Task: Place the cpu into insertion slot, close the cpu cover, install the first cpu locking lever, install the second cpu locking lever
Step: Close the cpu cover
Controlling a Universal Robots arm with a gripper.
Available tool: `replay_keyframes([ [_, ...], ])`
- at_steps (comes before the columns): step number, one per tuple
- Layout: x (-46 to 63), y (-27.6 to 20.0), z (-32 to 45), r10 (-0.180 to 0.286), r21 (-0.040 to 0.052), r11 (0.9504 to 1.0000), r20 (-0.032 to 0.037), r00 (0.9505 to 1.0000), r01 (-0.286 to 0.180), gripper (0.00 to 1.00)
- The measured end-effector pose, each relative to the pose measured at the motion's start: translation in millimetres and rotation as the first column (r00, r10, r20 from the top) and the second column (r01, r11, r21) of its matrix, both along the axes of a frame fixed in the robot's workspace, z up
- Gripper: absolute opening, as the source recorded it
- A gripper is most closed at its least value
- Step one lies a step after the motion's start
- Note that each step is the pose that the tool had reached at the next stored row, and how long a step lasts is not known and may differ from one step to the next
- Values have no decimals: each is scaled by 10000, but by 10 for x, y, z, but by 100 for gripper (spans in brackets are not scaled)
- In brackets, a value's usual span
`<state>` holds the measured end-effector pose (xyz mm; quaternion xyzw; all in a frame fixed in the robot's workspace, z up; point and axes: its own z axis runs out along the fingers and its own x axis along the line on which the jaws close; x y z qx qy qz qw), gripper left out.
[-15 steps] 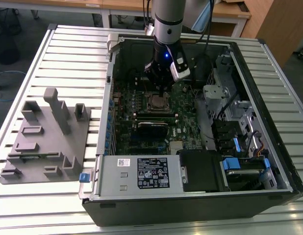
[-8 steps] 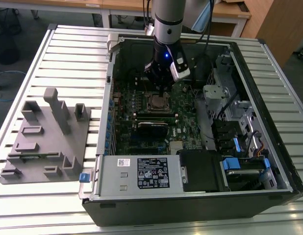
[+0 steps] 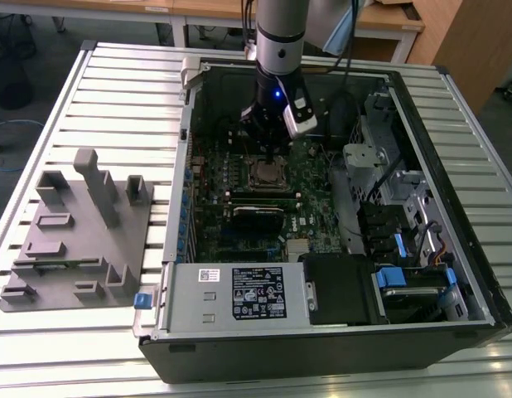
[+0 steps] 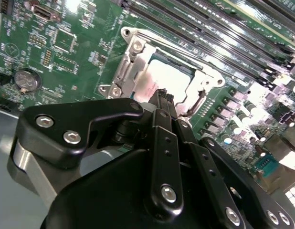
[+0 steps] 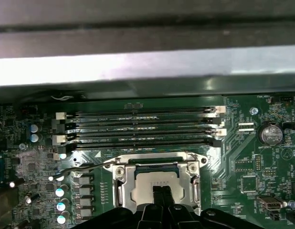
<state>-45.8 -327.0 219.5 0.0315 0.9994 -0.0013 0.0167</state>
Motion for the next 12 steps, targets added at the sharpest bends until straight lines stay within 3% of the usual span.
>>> replay_keyframes([
  [6,-114,-6,-8,0,0,10000,13,10000,0,10],
  [12,-124,-66,-19,-2,0,10000,14,10000,2,10],
])
